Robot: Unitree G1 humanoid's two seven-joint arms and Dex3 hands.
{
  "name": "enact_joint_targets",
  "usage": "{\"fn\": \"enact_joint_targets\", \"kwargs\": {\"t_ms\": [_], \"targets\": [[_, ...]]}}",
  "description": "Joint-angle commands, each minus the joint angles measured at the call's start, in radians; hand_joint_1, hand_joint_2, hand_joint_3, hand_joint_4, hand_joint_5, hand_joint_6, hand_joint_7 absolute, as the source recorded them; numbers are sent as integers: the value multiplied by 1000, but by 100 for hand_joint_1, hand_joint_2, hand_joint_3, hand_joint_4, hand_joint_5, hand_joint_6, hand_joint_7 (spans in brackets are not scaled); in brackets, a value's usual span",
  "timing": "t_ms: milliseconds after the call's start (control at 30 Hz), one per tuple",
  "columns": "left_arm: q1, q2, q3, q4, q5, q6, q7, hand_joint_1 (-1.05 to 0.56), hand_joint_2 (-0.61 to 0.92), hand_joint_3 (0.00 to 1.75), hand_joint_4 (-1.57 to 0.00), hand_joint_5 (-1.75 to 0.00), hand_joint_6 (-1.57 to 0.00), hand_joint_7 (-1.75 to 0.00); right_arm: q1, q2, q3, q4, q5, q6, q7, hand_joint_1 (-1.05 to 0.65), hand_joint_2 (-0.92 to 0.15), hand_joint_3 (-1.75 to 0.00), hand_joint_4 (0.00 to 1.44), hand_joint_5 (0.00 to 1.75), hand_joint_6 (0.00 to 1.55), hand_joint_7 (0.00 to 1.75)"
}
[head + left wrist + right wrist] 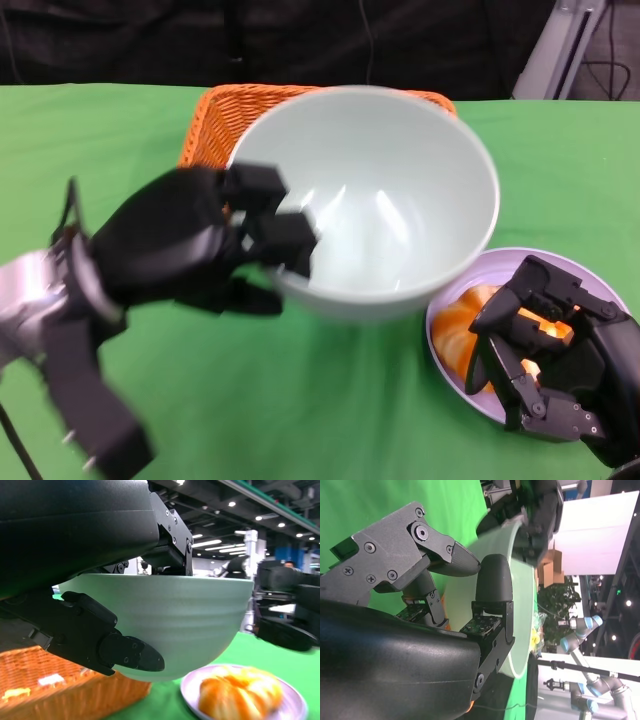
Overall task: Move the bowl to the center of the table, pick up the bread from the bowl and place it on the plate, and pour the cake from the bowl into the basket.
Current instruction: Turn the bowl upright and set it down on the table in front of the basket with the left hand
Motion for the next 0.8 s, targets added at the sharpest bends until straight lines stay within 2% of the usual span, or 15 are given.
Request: {"fn": "enact_joint_targets", "kwargs": {"t_ms": [33, 67, 133, 267, 367, 667, 800], "targets": [[56, 57, 26, -33, 33, -17, 70, -24, 92, 13, -67, -175, -67, -136, 2, -7, -7, -2, 12, -6, 5, -10, -57, -104, 71, 168, 63, 141], [83, 73, 34, -41, 49, -26, 93, -25, 92, 14, -70, -173, -71, -127, 3, -7, -7, -2, 12, -5, 5, -10, -57, -104, 71, 168, 62, 141], [123, 97, 44, -52, 77, -37, 137, -25, 92, 13, -71, -171, -75, -119, 3, -8, -7, -2, 10, -2, 6, -11, -58, -103, 71, 168, 62, 141], [158, 124, 40, -58, 119, -43, 209, -22, 92, 11, -71, -171, -78, -116, 3, -7, -6, -1, 9, -2, 8, -10, -58, -103, 71, 168, 63, 141], [174, 139, 30, -55, 154, -40, 269, -18, 91, 8, -70, -174, -71, -130, 2, -7, -6, 2, 10, -8, 12, -7, -57, -107, 71, 168, 62, 141], [241, 194, -17, -50, 233, -7, 399, -12, 87, 5, -71, -175, -72, -136, 6, -4, -2, -4, 6, -9, 11, -8, -56, -110, 70, 168, 62, 142], [261, 219, -62, -22, 260, 6, 433, -16, 86, 3, -71, -175, -73, -133, 7, -6, 1, -8, 4, 0, 9, -8, -56, -110, 70, 169, 61, 142]]}}
